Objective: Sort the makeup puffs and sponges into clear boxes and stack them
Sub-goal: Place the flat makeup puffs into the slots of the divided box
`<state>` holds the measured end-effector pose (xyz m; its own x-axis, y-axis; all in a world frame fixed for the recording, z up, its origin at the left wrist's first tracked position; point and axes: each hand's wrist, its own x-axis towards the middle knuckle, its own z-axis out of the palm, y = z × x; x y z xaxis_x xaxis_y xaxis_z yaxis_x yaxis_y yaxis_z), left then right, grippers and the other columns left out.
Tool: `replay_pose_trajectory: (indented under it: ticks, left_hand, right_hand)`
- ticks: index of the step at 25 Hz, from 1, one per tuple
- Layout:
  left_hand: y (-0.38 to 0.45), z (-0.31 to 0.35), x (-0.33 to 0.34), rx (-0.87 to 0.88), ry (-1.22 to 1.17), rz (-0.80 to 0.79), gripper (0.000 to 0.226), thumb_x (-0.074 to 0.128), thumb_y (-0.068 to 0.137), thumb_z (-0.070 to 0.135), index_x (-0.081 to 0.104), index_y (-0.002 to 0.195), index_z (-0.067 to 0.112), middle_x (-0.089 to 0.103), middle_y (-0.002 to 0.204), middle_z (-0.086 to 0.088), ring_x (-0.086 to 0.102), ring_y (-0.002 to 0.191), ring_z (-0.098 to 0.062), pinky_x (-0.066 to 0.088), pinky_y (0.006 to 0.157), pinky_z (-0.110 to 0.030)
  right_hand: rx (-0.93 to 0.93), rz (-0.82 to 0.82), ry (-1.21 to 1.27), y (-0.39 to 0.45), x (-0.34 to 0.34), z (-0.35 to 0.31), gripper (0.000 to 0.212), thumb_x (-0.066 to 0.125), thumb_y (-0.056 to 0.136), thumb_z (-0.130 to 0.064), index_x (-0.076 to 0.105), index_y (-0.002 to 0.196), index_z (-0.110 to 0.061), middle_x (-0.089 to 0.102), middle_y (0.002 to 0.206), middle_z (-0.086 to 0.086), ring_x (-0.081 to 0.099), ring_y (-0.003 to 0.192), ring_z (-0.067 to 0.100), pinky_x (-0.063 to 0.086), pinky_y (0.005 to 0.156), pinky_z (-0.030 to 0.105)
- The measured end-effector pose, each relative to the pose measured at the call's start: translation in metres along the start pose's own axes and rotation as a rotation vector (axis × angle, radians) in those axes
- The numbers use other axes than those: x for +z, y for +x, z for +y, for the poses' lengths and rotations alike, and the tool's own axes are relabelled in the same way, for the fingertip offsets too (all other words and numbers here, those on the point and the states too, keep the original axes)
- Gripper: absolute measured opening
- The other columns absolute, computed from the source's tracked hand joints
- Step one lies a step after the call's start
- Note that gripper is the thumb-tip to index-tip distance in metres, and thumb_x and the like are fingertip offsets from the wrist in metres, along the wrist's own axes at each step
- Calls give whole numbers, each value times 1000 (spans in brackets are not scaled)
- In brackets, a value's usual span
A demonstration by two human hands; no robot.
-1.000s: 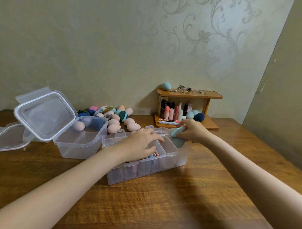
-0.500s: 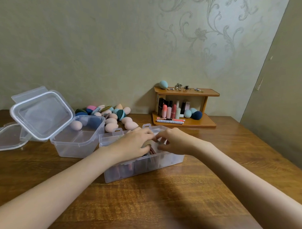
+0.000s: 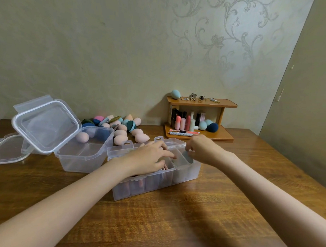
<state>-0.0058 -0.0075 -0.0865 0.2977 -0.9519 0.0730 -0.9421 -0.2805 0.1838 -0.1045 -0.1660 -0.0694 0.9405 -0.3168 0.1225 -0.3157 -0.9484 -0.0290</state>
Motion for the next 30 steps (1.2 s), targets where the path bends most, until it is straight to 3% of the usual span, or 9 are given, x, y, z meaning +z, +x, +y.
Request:
replay_pose_trajectory:
  ticks: [5, 9, 13, 16, 17, 20, 24, 28, 30]
  left_hand:
    - [-2, 4, 3, 5, -14, 34, 36, 39, 96, 21, 56, 124, 35, 41, 132, 3, 43, 111, -9, 41, 98, -33]
    - [-4, 1, 6, 17, -55, 76, 33, 40, 96, 21, 58, 121, 34, 42, 131, 4, 43, 102, -4, 38, 87, -22]
    - [-3, 2, 3, 17, -31, 45, 33, 42, 96, 23, 57, 123, 34, 40, 134, 2, 43, 117, -13, 39, 95, -28]
    - [-3, 3, 3, -4, -10, 51, 32, 44, 95, 23, 59, 122, 33, 40, 133, 1, 44, 120, -17, 42, 99, -35]
    - [-3, 4, 4, -10, 2, 62, 31, 44, 95, 24, 59, 121, 30, 41, 132, 1, 45, 118, -17, 42, 98, -36]
    - [-3, 5, 7, -2, 9, 94, 29, 43, 95, 21, 61, 118, 21, 45, 132, 3, 47, 115, -15, 41, 98, -35]
    - [-4, 0, 1, -21, -283, 158, 33, 47, 92, 12, 57, 123, 21, 58, 125, 3, 54, 111, -10, 47, 94, -26]
    - [-10, -25, -14, -99, -283, 216, 28, 49, 93, 15, 61, 117, 21, 60, 118, 4, 55, 111, -9, 48, 95, -29]
    - [-16, -48, -23, -140, -219, 205, 25, 49, 93, 15, 63, 113, 21, 61, 111, 6, 57, 106, -9, 47, 91, -26]
  right_hand:
    - [11, 84, -28, -2, 14, -5, 20, 58, 88, -9, 67, 106, -6, 54, 118, 12, 47, 112, 26, 44, 90, 30]
    - [-21, 51, 79, -7, 10, -9, 15, 59, 87, -5, 68, 98, -5, 67, 103, 9, 60, 99, 24, 52, 83, 28]
    - [42, 428, 350, -10, -19, -13, 20, 58, 88, -7, 51, 106, -3, 59, 92, 5, 61, 85, 20, 52, 72, 25]
    - [30, 274, 359, -13, -16, -29, 18, 60, 86, -7, 53, 102, -3, 61, 112, 19, 59, 108, 32, 52, 90, 34]
    - [16, 206, 293, -15, -6, -35, 13, 59, 87, -8, 56, 99, -4, 61, 115, 20, 60, 106, 31, 52, 88, 34]
    - [-16, 84, 179, -20, 15, -39, 17, 55, 91, -17, 65, 97, -5, 68, 97, 9, 61, 80, 18, 51, 69, 26]
    - [4, -48, 290, -8, 8, -29, 25, 52, 92, -16, 72, 99, -4, 73, 98, 11, 69, 83, 21, 54, 74, 26]
    - [-21, 21, 329, 26, -7, -25, 21, 53, 92, -19, 72, 96, -12, 67, 113, 20, 58, 110, 41, 50, 76, 30]
    - [-32, 61, 325, 66, -14, -33, 21, 53, 91, -19, 73, 93, -12, 69, 107, 19, 60, 100, 39, 49, 86, 39]
